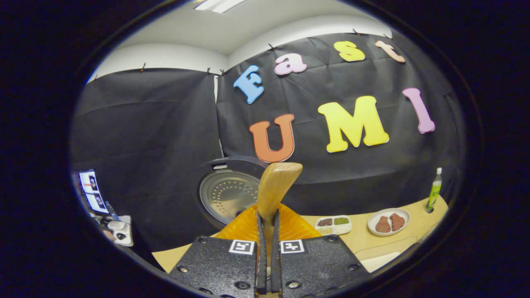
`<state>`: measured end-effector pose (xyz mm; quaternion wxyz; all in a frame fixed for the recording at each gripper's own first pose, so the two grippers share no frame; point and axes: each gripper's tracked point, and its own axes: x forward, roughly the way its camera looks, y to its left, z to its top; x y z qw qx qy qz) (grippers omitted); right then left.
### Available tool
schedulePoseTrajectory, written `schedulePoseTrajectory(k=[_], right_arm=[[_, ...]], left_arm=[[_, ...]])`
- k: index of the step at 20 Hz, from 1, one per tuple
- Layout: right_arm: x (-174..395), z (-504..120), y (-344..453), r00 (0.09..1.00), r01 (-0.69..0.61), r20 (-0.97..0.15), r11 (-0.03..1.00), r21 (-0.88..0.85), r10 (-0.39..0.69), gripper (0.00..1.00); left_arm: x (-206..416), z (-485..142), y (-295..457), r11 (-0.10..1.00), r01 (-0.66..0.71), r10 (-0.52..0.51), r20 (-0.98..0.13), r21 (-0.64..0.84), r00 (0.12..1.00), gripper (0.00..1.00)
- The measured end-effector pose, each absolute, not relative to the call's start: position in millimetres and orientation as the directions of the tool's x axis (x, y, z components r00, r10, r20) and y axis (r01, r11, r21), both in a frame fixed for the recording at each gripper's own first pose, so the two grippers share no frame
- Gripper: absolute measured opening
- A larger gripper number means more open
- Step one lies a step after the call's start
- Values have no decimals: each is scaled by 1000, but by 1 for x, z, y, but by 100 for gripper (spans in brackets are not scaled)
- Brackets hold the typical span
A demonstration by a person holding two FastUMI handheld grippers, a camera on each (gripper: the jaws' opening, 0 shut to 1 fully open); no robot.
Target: Close the left gripper, press the button to open the rice cooker; take a wooden spoon from the chopstick holder with the right hand, scoop a spoonful of rice and pour it into the rice cooker, then put the wooden spoon back into the chopstick holder.
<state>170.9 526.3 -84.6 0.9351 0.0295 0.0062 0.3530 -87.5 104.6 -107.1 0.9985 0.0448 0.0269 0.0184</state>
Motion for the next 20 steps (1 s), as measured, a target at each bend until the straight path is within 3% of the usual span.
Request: schedulePoseTrajectory(k=[13, 20], right_arm=[[114, -75, 553, 726, -606, 81, 692, -393, 682, 10], [132, -65, 518, 800, -531, 124, 789, -309, 587, 9]], left_arm=[[-88, -106, 106, 995, -42, 47, -53, 88, 998, 94], [-88, -105, 105, 993, -16, 22, -45, 117, 999, 94]])
